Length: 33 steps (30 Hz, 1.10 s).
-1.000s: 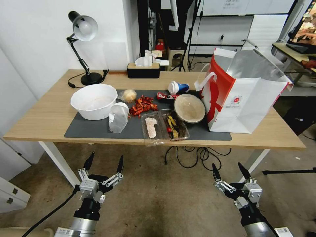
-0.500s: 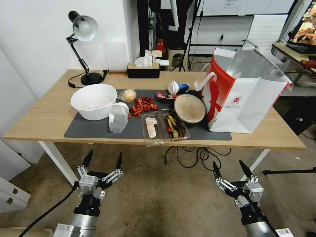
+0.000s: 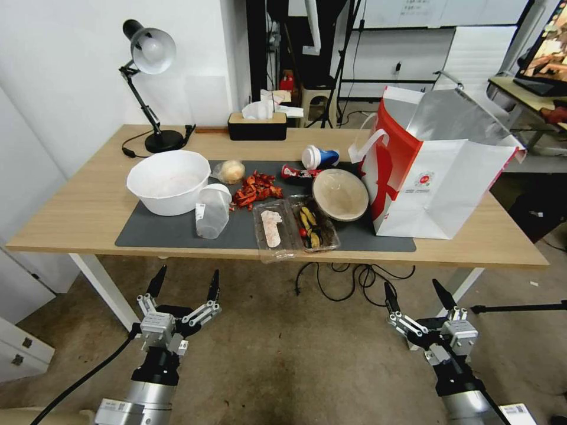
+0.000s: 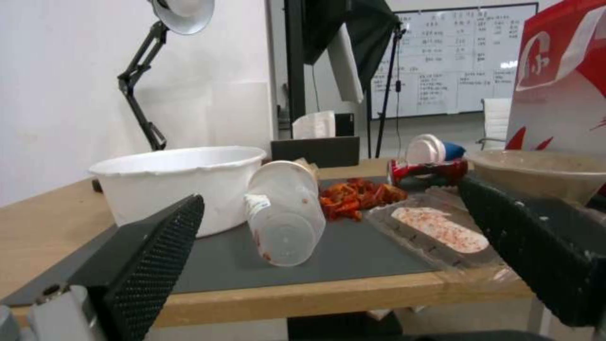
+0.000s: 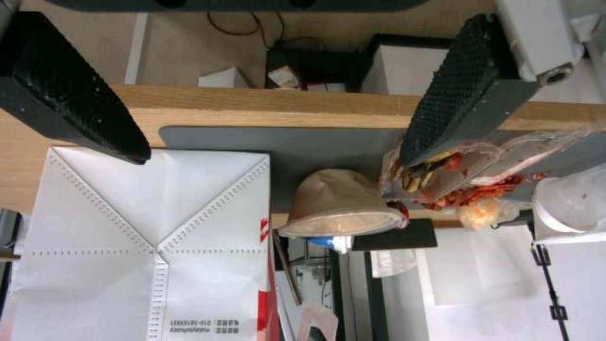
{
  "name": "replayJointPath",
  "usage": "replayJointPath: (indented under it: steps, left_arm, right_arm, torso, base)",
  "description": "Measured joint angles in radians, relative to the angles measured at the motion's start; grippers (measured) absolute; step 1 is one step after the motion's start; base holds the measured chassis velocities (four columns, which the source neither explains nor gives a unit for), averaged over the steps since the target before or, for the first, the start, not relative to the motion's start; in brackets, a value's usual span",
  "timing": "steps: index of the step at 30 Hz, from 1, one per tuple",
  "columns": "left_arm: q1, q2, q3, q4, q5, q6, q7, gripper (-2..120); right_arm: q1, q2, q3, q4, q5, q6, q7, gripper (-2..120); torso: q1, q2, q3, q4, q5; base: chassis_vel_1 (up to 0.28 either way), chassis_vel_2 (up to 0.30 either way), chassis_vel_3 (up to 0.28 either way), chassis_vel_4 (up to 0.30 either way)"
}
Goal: Pick up the food delivery bag from the floor and place it on the table.
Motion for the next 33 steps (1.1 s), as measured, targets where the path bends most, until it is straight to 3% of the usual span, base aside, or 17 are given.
replayJointPath:
  steps: [33]
  left_arm:
    - [0.000, 0.000, 0.001, 0.001, -0.001, -0.002, 0.001, 100]
  right_arm:
    - [0.000, 0.000, 0.000, 0.000, 0.001, 0.000, 0.000, 100]
  torso:
    - [0.000, 0.000, 0.000, 0.0000, 0.0000]
  base:
    - [0.000, 0.000, 0.000, 0.000]
